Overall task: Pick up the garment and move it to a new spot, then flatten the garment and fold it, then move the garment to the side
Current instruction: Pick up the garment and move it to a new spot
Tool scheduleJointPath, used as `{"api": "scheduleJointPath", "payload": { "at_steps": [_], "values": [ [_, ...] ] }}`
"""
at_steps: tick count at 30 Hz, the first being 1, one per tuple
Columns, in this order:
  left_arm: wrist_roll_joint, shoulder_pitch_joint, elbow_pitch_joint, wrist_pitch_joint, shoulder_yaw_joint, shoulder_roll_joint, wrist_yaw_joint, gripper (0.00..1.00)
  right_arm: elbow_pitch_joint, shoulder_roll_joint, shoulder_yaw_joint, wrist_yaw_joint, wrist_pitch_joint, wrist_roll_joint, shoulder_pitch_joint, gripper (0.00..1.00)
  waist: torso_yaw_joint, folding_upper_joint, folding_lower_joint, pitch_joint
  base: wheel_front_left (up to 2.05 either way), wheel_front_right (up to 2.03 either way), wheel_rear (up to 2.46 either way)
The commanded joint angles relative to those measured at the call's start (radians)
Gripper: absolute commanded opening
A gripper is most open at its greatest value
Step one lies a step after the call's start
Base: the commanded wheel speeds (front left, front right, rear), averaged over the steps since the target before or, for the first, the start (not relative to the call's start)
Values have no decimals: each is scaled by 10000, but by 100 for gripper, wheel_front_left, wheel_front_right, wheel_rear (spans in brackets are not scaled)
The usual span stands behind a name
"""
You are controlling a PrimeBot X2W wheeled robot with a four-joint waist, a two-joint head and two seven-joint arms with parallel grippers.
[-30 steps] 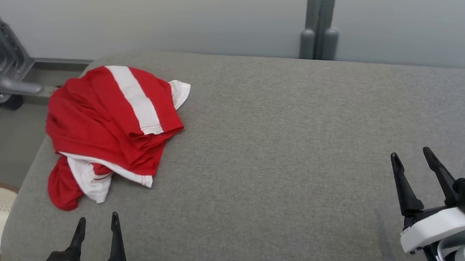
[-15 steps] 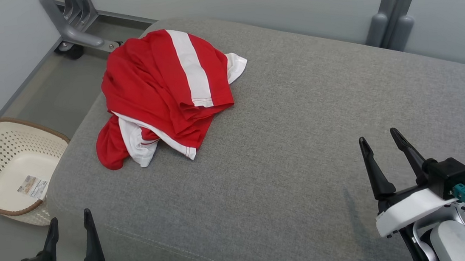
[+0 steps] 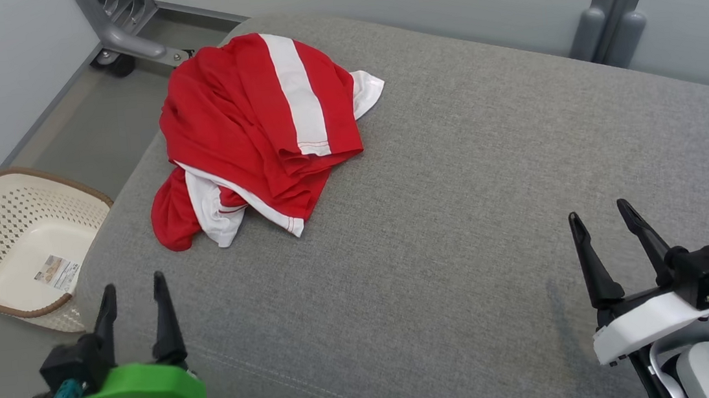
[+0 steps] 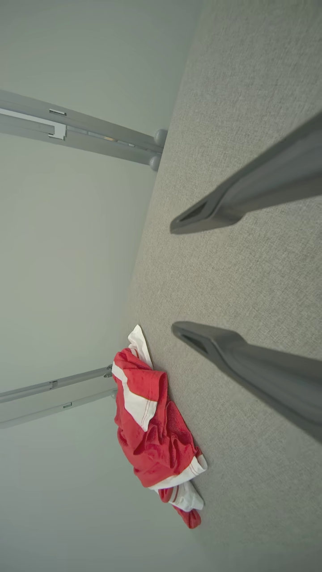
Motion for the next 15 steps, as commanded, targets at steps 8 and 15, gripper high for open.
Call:
{"api": "scheduleJointPath", "payload": {
  "at_steps": [8,15],
  "values": [
    [-1394,-3604,1662,986,-1595,-11,297,100,-434,-597,-134,-3,-32,-322,-326,100,-299,0,0,1685,0,0,0],
    [-2735,-6196,3011,2331,-2414,-11,629,100,-473,-1062,17,-3,-32,-373,-833,100,-997,0,0,2881,0,0,0]
  ]
}}
